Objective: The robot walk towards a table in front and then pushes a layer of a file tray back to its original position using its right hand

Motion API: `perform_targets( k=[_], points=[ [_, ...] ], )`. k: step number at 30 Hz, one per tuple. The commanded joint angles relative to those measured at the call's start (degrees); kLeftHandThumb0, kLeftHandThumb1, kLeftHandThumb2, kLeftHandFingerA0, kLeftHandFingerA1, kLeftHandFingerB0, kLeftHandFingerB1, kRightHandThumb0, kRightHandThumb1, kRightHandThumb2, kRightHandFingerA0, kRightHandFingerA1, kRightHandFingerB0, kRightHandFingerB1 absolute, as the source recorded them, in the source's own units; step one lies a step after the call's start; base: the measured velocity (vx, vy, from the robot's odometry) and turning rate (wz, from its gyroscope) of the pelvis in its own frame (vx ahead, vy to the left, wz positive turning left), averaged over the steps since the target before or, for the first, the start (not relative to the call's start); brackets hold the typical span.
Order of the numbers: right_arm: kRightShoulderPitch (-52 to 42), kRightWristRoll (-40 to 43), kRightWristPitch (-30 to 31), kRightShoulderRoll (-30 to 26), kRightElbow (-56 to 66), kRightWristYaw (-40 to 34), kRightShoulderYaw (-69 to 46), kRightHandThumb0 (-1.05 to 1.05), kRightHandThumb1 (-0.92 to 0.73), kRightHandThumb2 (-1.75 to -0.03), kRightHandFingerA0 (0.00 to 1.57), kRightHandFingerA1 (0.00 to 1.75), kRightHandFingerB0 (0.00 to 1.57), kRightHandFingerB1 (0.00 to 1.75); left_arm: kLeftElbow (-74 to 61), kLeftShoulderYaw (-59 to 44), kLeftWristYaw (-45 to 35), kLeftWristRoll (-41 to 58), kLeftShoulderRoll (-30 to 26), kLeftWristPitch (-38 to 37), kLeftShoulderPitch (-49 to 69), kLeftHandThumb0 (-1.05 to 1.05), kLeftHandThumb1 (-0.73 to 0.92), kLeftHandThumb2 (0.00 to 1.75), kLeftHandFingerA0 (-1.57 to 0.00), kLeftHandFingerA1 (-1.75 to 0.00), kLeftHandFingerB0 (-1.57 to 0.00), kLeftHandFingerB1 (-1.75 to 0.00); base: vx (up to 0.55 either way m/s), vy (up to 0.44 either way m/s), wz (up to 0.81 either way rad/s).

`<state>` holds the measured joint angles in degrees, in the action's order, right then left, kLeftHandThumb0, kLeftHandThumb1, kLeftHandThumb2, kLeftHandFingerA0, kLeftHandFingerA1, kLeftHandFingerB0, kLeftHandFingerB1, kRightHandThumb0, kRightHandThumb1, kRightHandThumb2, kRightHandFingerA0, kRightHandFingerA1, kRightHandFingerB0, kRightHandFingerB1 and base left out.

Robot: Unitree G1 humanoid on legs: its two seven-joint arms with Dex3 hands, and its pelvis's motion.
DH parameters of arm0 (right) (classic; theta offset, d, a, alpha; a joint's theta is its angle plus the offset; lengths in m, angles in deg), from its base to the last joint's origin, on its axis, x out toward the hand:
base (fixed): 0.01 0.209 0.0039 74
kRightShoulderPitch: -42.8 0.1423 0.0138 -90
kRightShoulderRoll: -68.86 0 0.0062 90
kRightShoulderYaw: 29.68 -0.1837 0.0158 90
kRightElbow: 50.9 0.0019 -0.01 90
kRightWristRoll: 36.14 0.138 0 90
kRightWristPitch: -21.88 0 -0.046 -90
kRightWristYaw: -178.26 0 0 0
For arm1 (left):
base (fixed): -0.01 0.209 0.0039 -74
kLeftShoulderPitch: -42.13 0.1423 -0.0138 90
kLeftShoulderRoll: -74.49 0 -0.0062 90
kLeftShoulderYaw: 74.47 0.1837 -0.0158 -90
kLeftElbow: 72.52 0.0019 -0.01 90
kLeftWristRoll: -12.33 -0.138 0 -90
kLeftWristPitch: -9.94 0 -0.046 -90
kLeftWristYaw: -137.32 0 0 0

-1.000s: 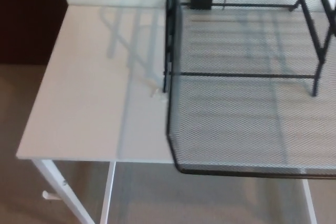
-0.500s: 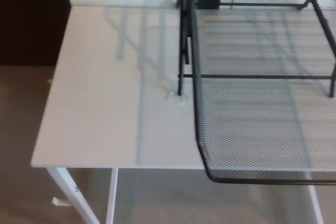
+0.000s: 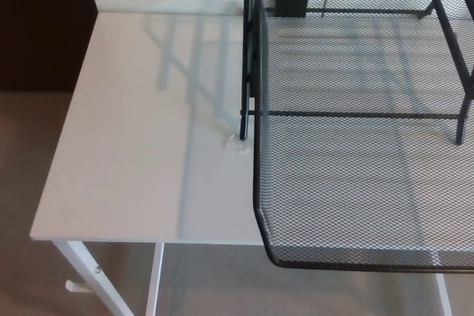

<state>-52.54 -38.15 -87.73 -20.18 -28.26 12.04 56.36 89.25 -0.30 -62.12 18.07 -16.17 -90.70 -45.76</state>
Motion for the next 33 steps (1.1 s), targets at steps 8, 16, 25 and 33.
perform_targets(
  k=[8, 16, 25, 33],
  points=[
    [-0.36, -0.98, -1.47, -0.99, 1.62, -1.28, 0.80, -0.24, -0.58, -0.63, 0.33, 0.58, 0.10, 0.38, 0.08, 0.09, 0.23, 0.10, -0.37, -1.23, -0.45, -0.15, 0.20, 0.92, -0.63, -0.81, -0.31, -0.65, 0.00, 0.000, 0.00],
    [-16.83, -0.25, -4.85, -1.51, 34.31, -1.06, 1.62, -0.37, -0.55, -0.67, 0.24, 0.51, 0.08, 0.41, -1.33, -1.57, -0.60, 1.71, -2.02, -0.49, -0.38, -0.14, 0.23, 0.92, -0.67, -0.88, -0.30, -0.66, 0.00, 0.000, 0.00],
    [-39.14, 11.00, -6.89, -2.81, 65.24, 2.87, -8.79, -0.35, -0.58, -0.66, 0.27, 0.51, 0.14, 0.42, -0.75, -1.28, 0.55, 0.69, -2.10, -0.50, -2.60, -0.14, 0.20, 0.91, -0.63, -0.82, -0.32, -0.65, 0.00, 0.000, 0.00],
    [-43.79, 19.25, -11.75, 3.51, 76.46, -0.31, -15.95, -0.37, -0.59, -0.69, 0.37, 0.60, 0.22, 0.47, -1.37, -1.14, 0.81, 0.66, -1.86, -0.17, -2.85, -0.14, 0.25, 0.87, -0.58, -0.86, -0.31, -0.66, 0.00, 0.000, 0.00]
  ],
)
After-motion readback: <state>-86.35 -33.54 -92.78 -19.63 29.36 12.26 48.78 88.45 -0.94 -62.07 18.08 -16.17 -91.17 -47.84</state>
